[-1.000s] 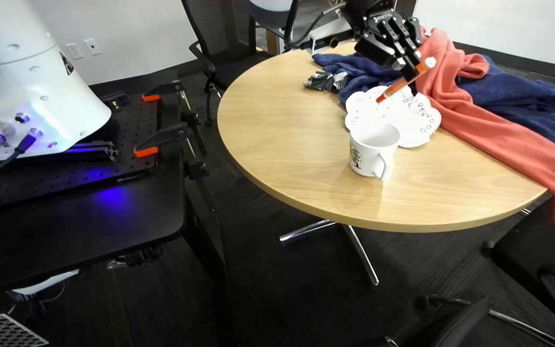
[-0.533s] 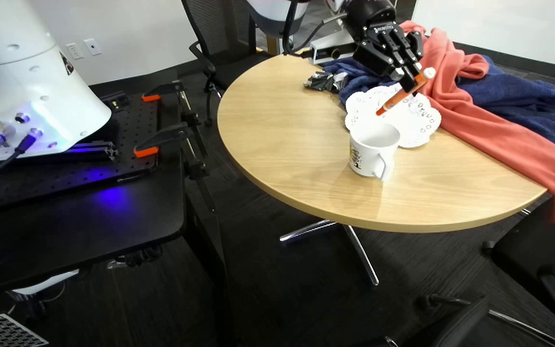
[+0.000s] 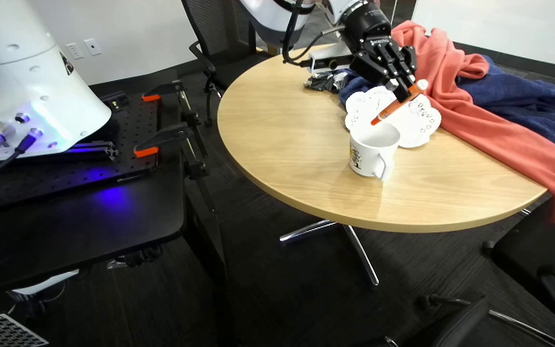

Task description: Move the white mug to the right, place the marker inside the mug

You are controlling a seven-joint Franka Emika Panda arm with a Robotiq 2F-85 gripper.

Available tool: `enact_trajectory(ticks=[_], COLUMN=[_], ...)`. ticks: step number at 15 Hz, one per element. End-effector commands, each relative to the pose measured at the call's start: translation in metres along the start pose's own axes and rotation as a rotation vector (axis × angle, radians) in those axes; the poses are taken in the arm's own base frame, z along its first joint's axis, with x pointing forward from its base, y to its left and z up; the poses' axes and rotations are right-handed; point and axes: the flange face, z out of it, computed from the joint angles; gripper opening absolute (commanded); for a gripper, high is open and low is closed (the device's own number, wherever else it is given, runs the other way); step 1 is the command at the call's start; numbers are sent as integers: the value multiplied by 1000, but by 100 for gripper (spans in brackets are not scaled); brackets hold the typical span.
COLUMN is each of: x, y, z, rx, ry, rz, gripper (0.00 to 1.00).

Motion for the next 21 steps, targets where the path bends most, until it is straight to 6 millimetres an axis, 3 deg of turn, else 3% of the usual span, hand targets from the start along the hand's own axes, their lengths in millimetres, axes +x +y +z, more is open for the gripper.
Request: enact_trajectory(ticks=[1, 2, 9, 10, 16, 21], x=[-6, -7, 14, 20, 73, 95], y=[-6, -6, 0, 0, -2, 4], z=[3, 3, -7, -10, -34, -51], rx=[-27, -29, -7, 7, 151, 235], ry=[6, 7, -7, -13, -100, -164], rz=[-26, -28, -37, -49, -239, -448], gripper=[43, 44, 96, 99, 100, 100])
